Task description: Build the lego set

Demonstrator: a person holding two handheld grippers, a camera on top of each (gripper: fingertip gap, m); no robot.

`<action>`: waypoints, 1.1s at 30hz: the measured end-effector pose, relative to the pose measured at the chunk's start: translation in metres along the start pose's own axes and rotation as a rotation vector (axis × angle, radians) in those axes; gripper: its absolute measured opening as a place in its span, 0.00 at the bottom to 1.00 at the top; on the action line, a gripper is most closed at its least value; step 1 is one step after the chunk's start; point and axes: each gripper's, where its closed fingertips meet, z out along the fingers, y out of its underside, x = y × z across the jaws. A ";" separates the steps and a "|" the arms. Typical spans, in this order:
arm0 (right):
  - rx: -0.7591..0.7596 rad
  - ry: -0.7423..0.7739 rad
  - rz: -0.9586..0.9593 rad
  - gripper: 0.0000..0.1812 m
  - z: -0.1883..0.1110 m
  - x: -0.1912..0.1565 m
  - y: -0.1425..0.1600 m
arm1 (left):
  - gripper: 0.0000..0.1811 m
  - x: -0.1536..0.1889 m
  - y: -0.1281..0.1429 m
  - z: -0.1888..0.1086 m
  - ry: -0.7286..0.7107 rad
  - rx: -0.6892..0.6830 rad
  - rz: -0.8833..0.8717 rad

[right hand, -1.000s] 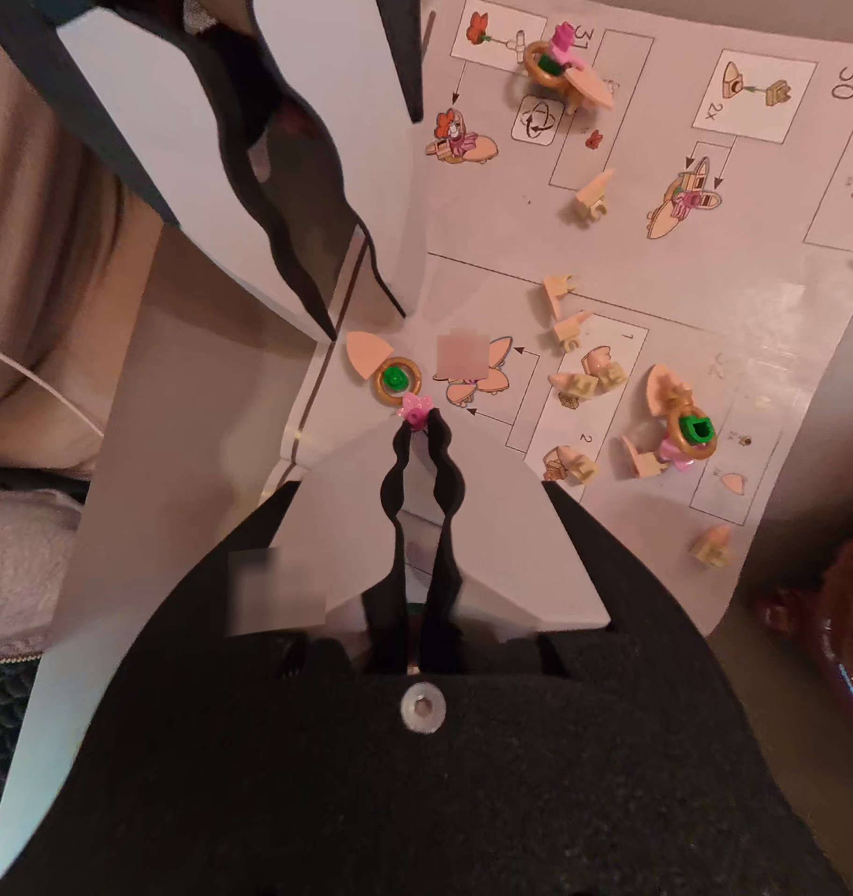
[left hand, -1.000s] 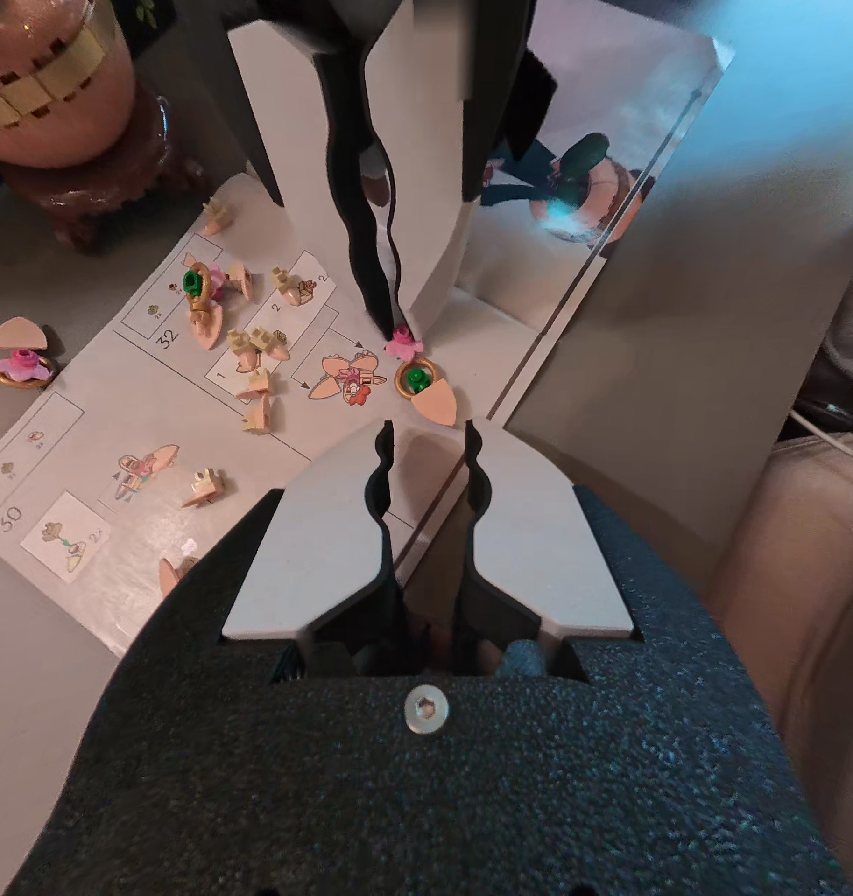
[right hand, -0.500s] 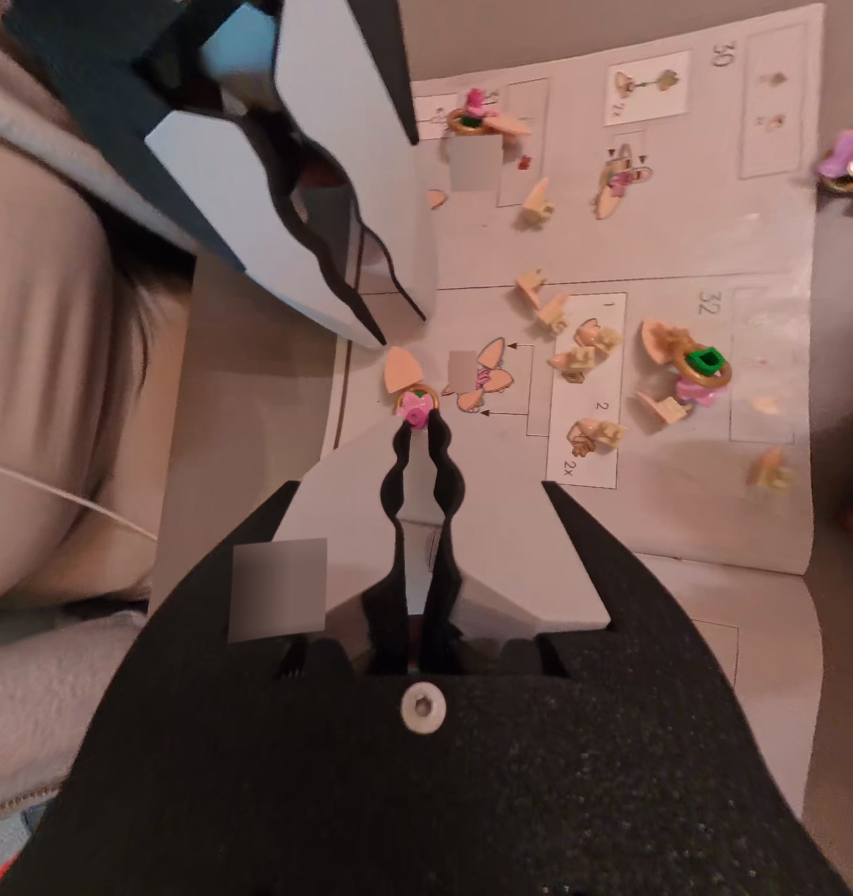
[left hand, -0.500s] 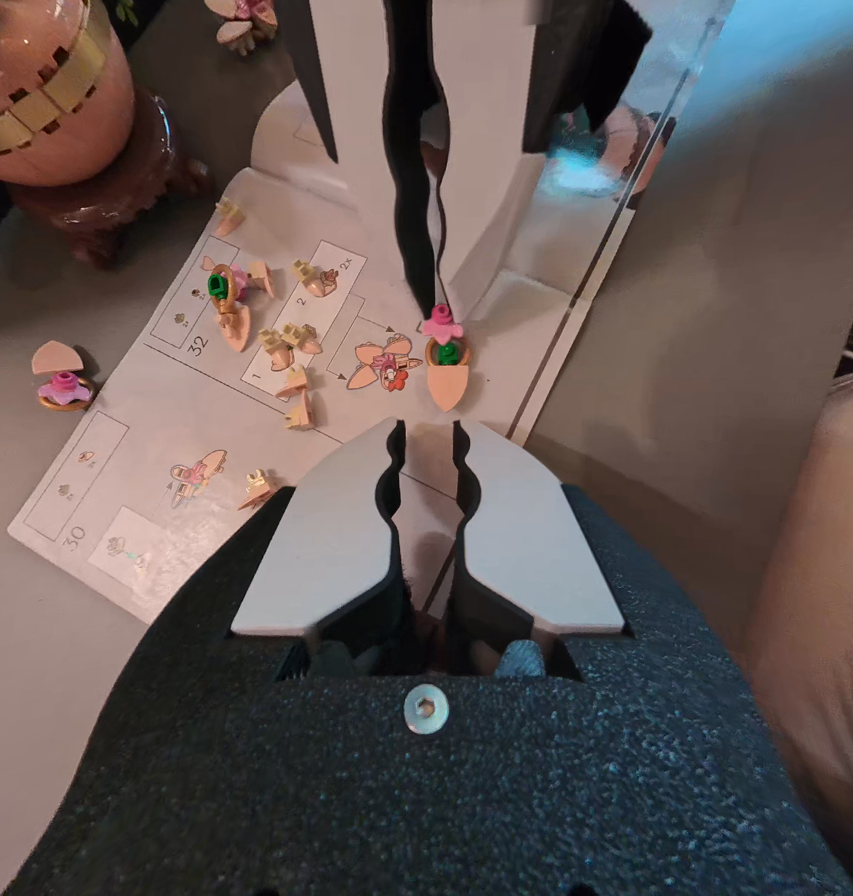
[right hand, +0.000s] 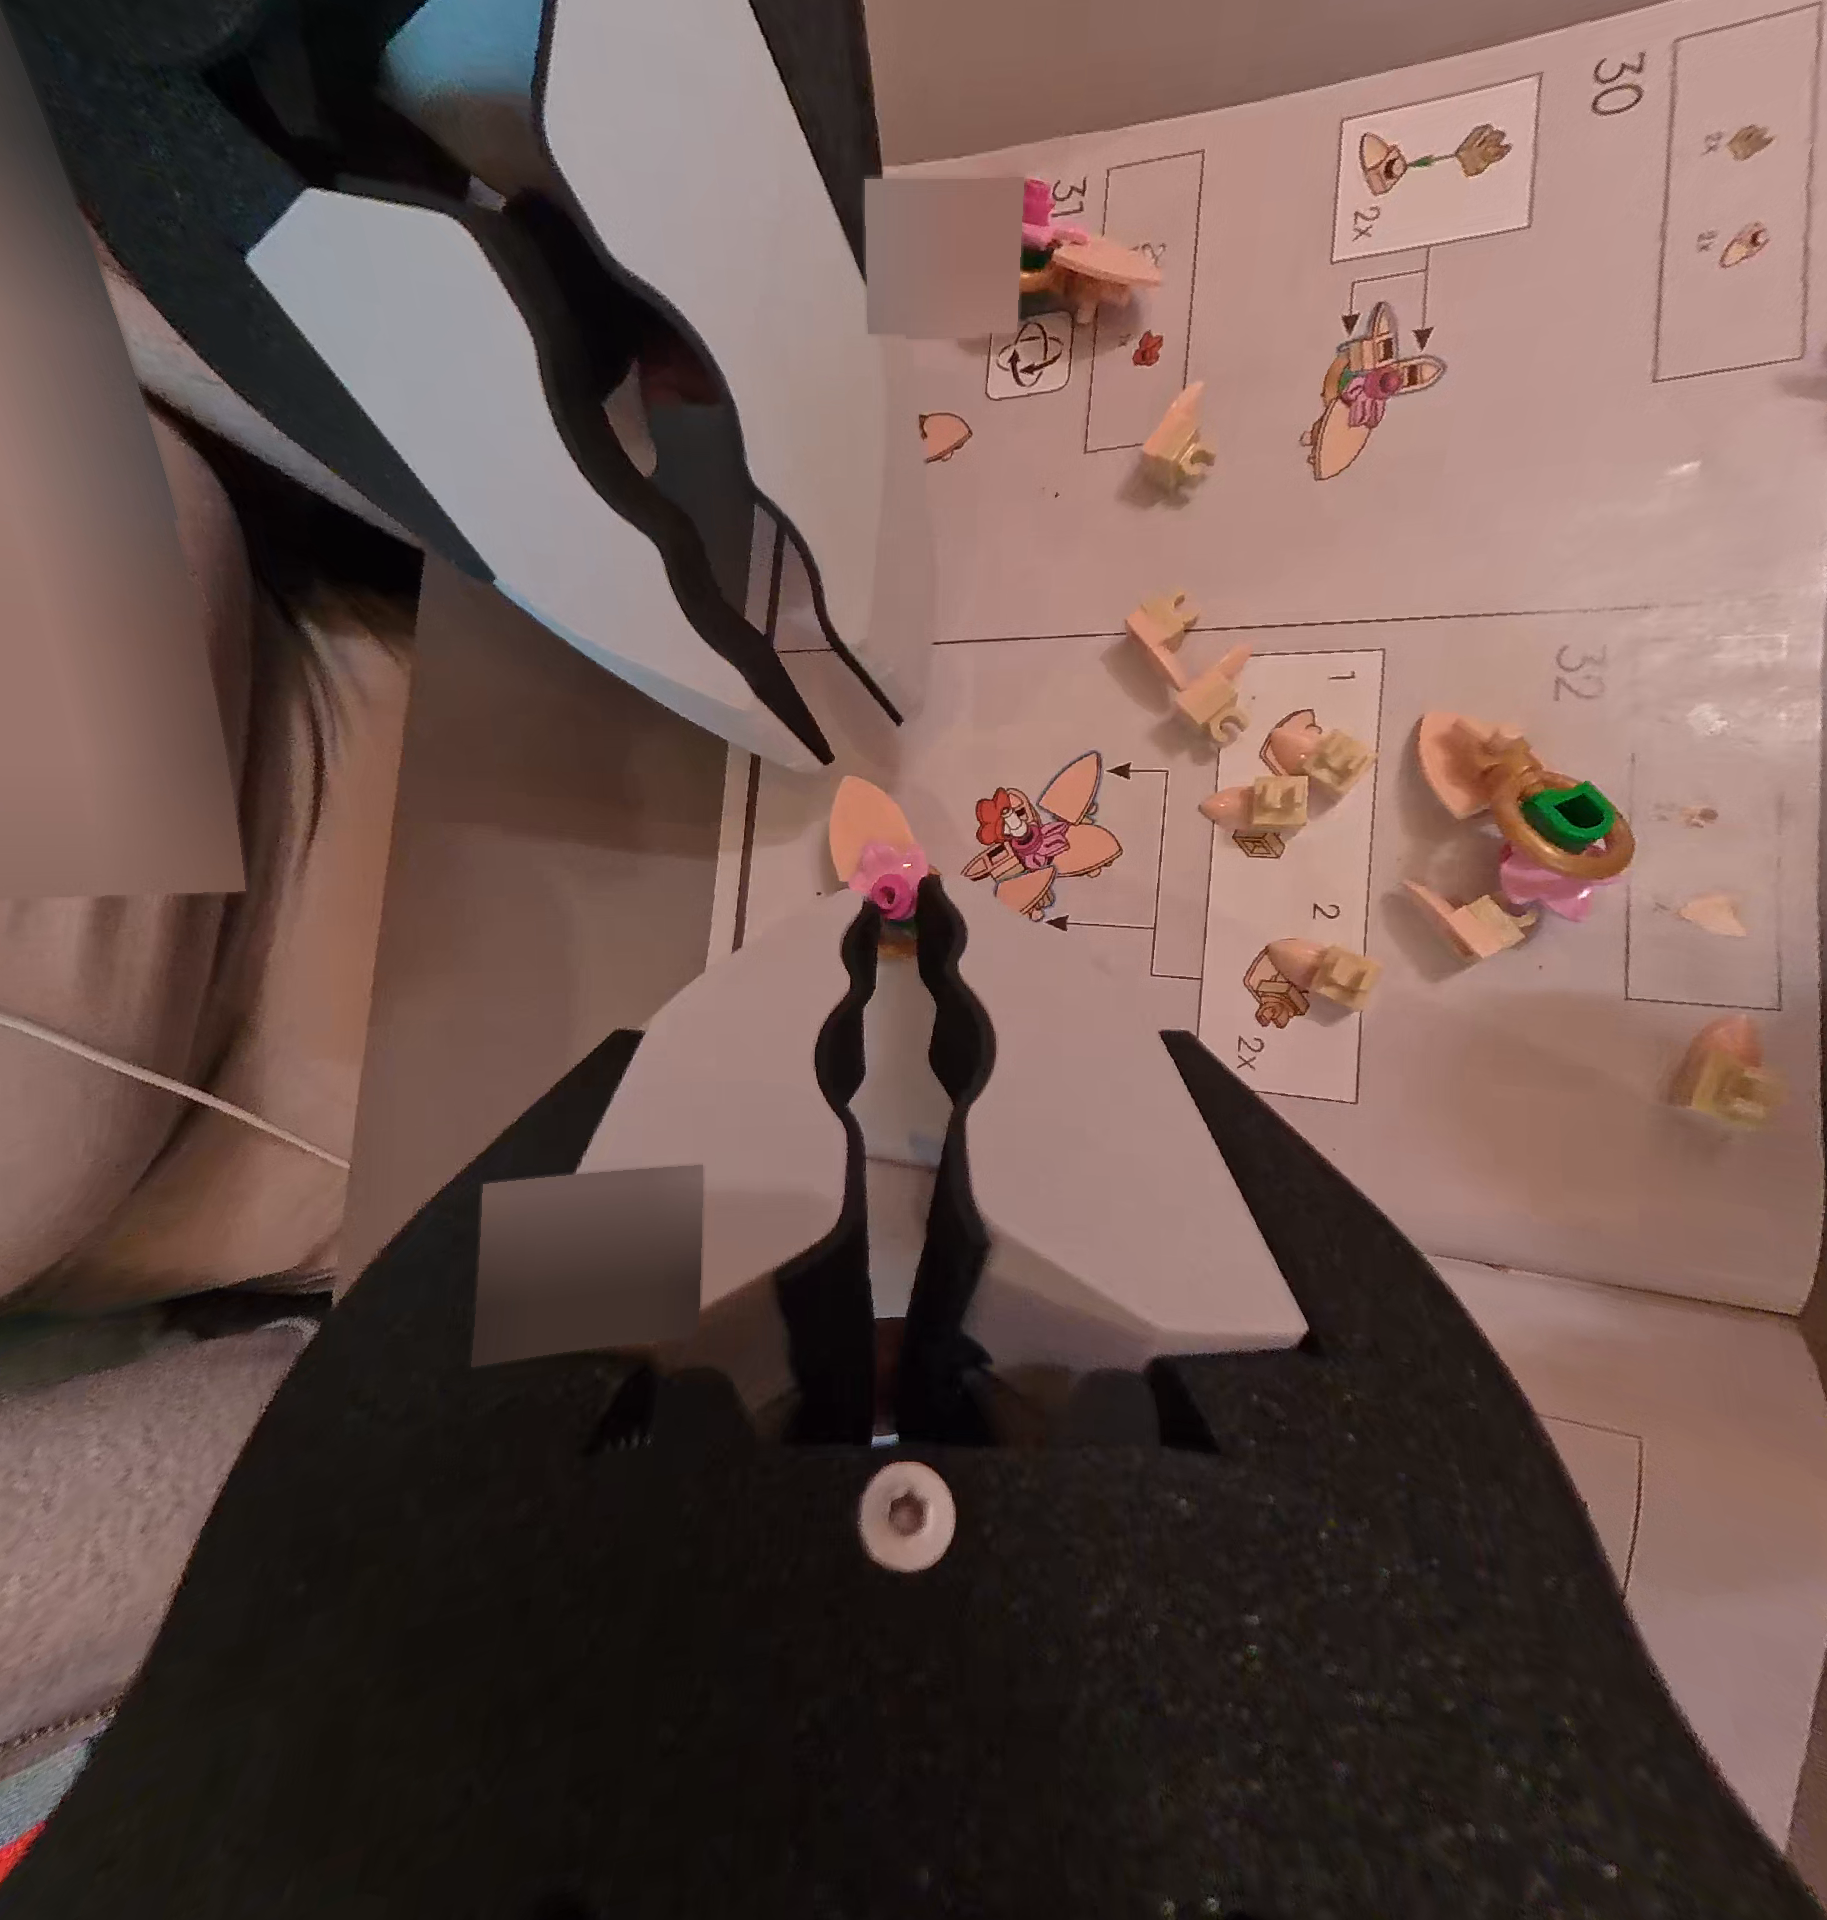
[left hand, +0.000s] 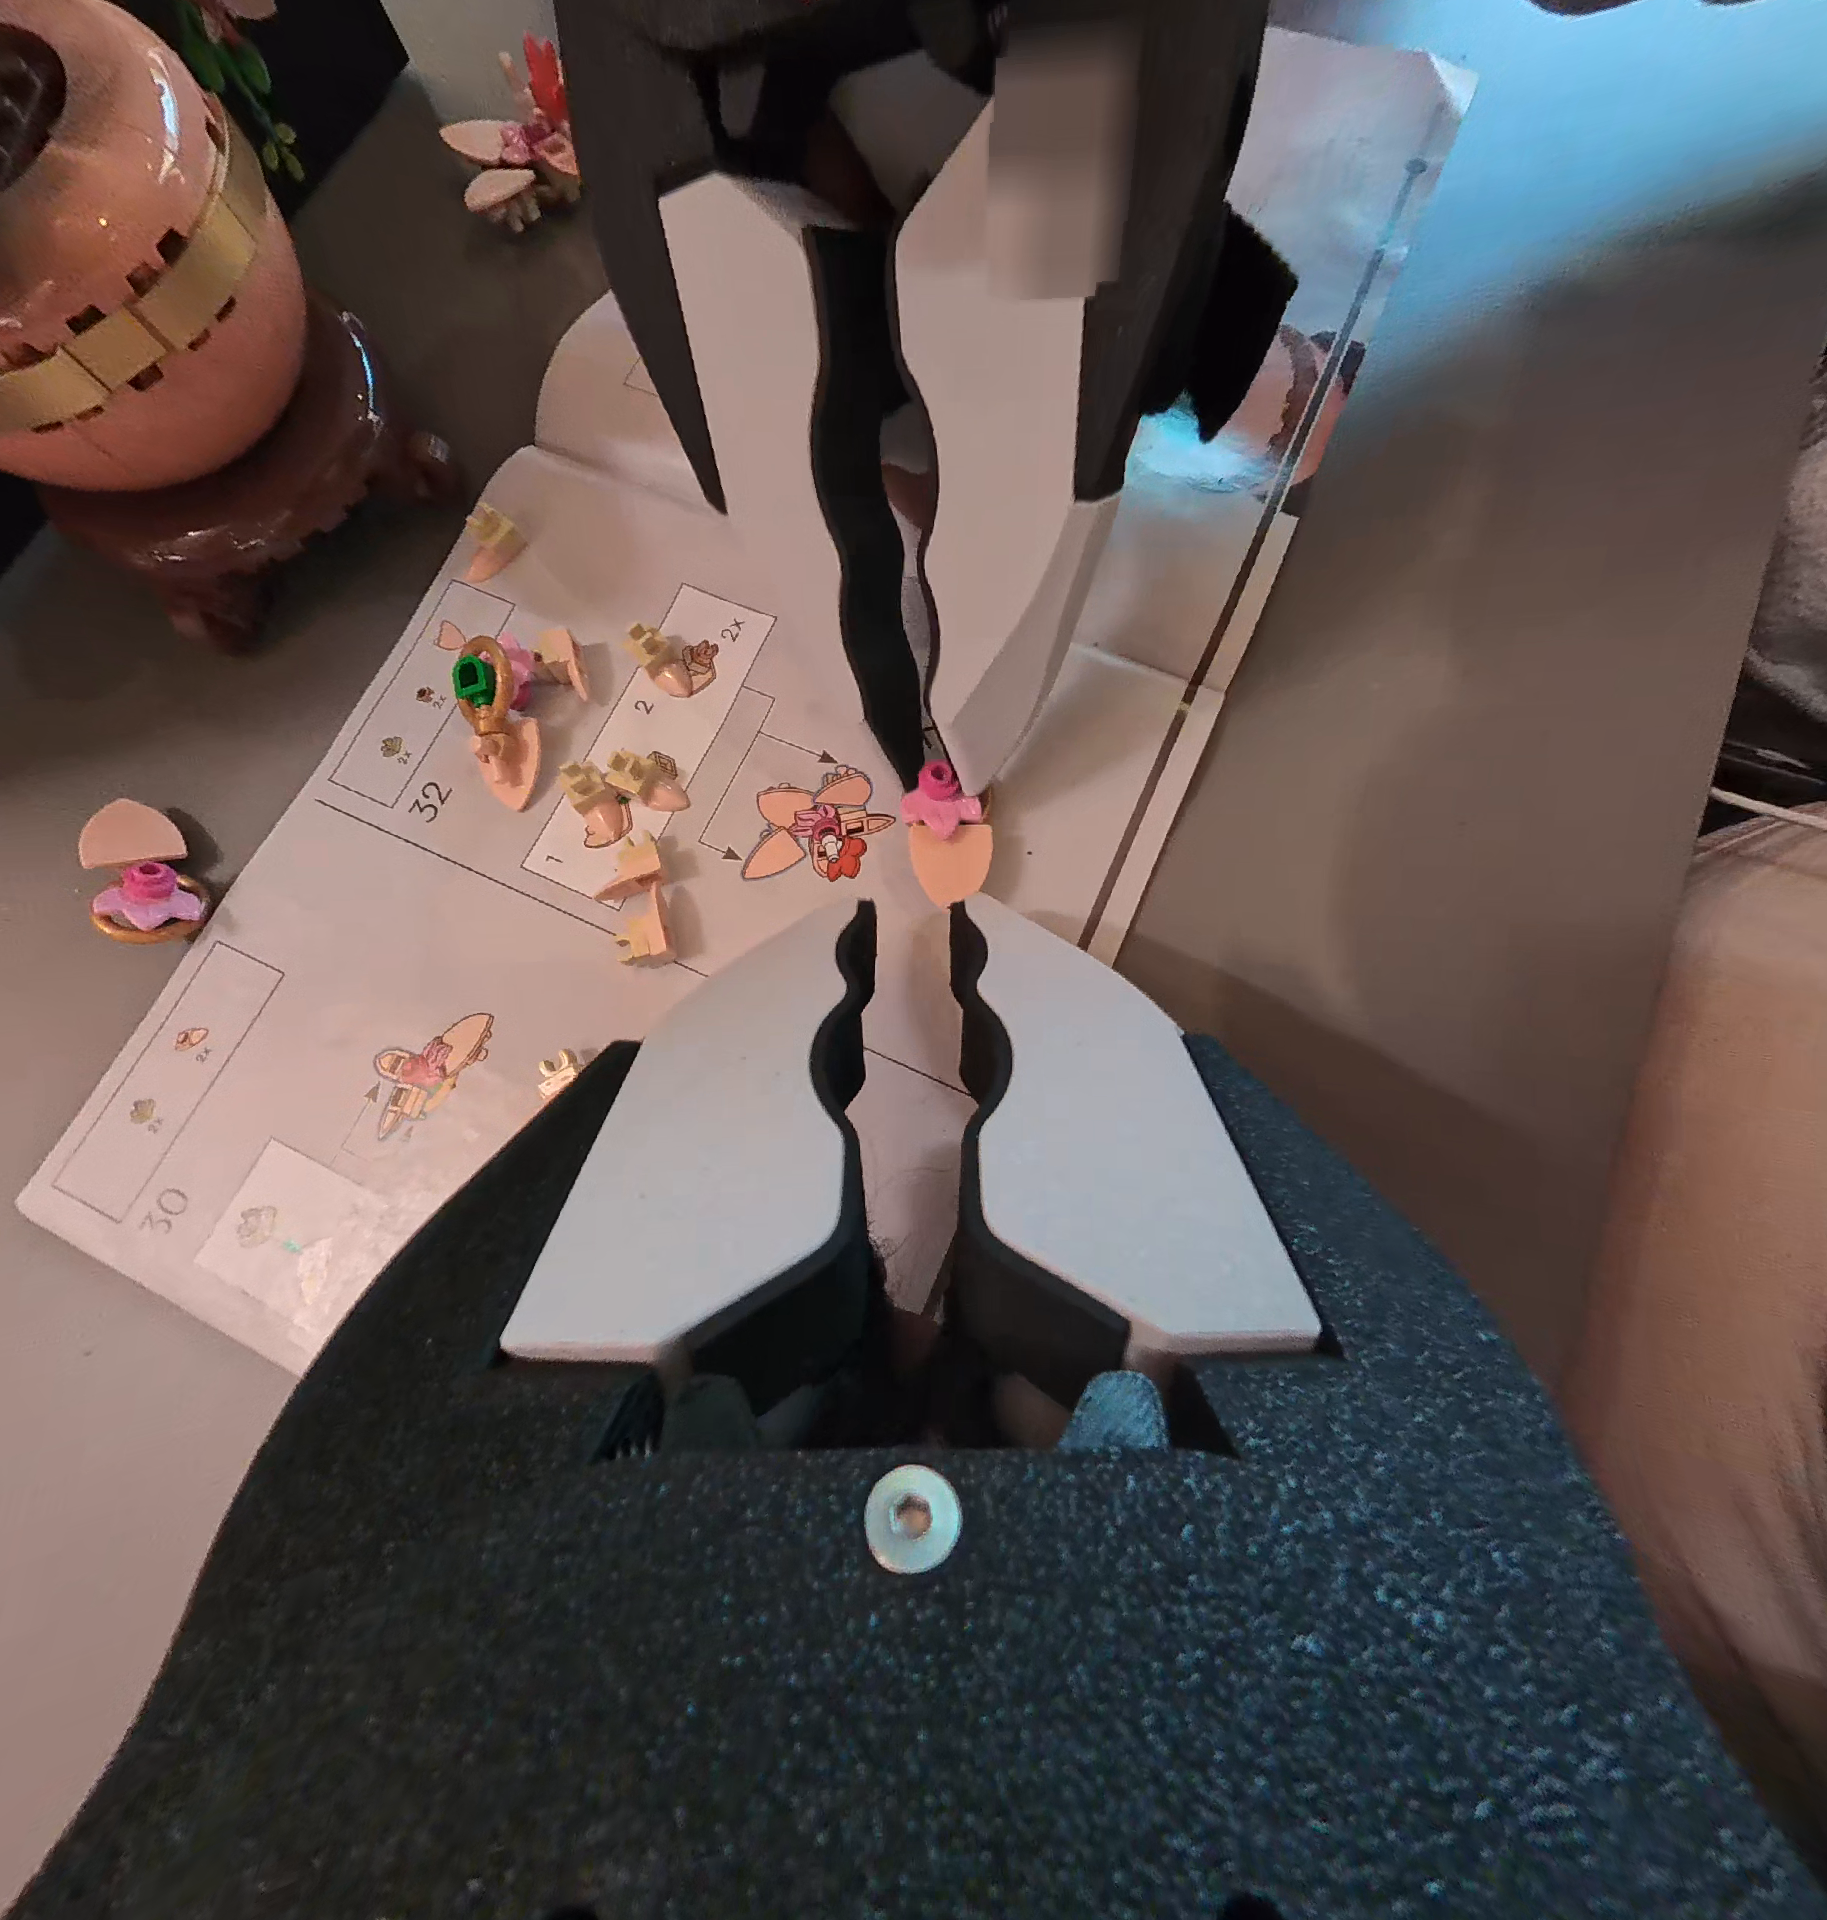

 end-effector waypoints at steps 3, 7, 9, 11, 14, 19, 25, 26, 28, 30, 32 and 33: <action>-0.004 -0.018 0.008 0.04 0.001 0.000 0.000 | 0.07 -0.001 -0.001 0.000 0.003 0.007 0.004; -0.018 -0.044 0.012 0.04 0.001 0.000 0.000 | 0.03 -0.001 -0.010 -0.003 0.038 0.045 -0.002; -0.028 -0.055 0.014 0.04 0.000 0.000 0.000 | 0.02 0.003 -0.016 -0.004 0.077 0.069 -0.012; -0.039 -0.066 0.015 0.04 0.000 0.000 0.001 | 0.02 0.003 -0.015 -0.003 0.095 0.058 -0.011; -0.047 -0.085 0.020 0.04 0.000 0.000 0.001 | 0.02 -0.006 -0.007 0.000 0.050 0.010 0.009; -0.063 -0.078 0.011 0.04 -0.001 0.000 0.001 | 0.02 -0.005 -0.007 0.002 0.060 0.007 -0.009; -0.074 -0.065 0.005 0.04 0.001 -0.001 0.002 | 0.02 -0.005 -0.008 0.006 0.066 0.004 -0.011; -0.073 -0.063 0.000 0.04 0.001 -0.001 0.002 | 0.02 -0.005 -0.008 0.006 0.065 0.005 -0.011; -0.074 -0.066 0.001 0.04 0.001 -0.001 0.002 | 0.02 -0.005 -0.009 0.006 0.063 0.009 -0.012; -0.074 -0.070 0.002 0.04 0.001 -0.001 0.003 | 0.02 -0.006 -0.013 0.007 0.059 0.019 -0.013; -0.076 -0.073 0.004 0.04 0.001 -0.001 0.003 | 0.02 -0.005 -0.017 0.009 0.061 0.025 -0.012; -0.077 -0.073 0.005 0.04 0.001 -0.001 0.003 | 0.02 -0.005 -0.018 0.010 0.062 0.021 -0.011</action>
